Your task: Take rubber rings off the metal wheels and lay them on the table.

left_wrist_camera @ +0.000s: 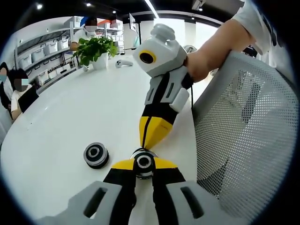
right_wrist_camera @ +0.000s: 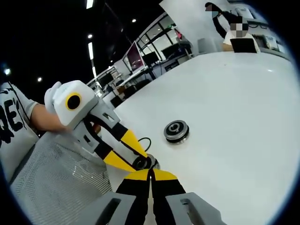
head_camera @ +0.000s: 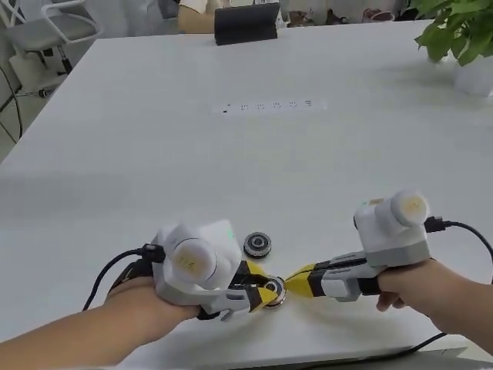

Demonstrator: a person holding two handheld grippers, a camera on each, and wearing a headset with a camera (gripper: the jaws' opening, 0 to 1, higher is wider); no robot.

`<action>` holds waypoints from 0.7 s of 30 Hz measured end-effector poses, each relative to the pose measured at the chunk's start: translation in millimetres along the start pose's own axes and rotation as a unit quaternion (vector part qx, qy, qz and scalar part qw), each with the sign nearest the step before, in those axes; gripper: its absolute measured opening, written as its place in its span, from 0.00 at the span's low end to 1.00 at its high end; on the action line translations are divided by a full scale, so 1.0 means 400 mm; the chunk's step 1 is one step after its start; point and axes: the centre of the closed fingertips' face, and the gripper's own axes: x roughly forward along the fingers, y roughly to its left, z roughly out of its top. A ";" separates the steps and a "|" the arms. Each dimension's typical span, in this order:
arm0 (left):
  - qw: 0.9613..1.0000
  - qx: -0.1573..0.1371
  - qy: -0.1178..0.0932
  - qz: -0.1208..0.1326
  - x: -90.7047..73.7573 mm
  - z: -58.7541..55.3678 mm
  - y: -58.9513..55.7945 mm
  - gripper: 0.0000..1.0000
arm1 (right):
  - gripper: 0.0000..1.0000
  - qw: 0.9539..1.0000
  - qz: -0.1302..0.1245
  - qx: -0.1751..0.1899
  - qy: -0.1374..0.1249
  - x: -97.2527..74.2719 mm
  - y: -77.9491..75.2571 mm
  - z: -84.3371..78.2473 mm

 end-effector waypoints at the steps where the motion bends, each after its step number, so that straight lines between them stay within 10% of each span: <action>1: 1.000 0.000 0.000 0.000 0.000 0.000 0.000 0.08 | 0.00 1.000 0.001 0.002 0.000 0.000 0.000 0.000; 21: 1.000 -0.002 0.003 -0.001 0.005 -0.005 0.002 0.08 | 0.00 1.000 0.020 -0.023 0.007 0.017 0.033 0.005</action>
